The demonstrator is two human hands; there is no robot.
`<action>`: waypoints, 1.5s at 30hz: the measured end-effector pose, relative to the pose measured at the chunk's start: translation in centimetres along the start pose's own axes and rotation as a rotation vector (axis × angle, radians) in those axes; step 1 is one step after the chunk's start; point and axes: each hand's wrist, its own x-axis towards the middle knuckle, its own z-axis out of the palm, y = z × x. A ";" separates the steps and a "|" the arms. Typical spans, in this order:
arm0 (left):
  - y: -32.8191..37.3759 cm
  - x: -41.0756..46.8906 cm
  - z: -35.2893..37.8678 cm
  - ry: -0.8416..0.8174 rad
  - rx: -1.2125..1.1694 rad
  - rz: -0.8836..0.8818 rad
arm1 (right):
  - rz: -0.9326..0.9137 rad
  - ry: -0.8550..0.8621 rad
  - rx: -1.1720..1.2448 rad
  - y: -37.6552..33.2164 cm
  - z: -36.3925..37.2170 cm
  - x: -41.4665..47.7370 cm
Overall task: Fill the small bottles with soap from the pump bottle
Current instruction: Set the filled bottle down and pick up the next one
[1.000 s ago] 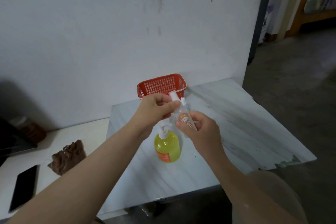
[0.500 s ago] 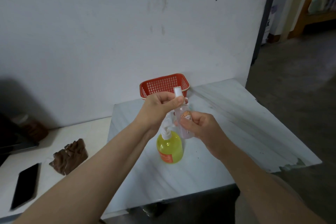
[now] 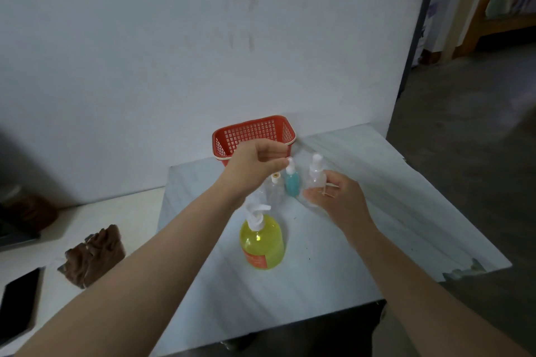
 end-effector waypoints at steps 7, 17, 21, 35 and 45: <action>-5.1 3.5 -2.5 0.080 0.316 -0.086 | 0.108 0.073 -0.131 4.9 -0.1 4.7; -10.6 7.0 -2.4 -0.032 0.736 -0.053 | 0.200 0.130 -0.294 9.9 1.7 9.8; -11.2 7.7 -1.6 -0.025 0.753 -0.034 | 0.197 0.158 -0.289 9.9 1.8 11.0; -6.0 4.8 -3.7 -0.029 0.663 0.064 | -0.006 0.282 0.071 5.3 2.2 4.4; 0.9 1.2 -1.9 -0.095 0.383 0.271 | -0.338 -0.211 -0.058 -2.9 1.6 1.8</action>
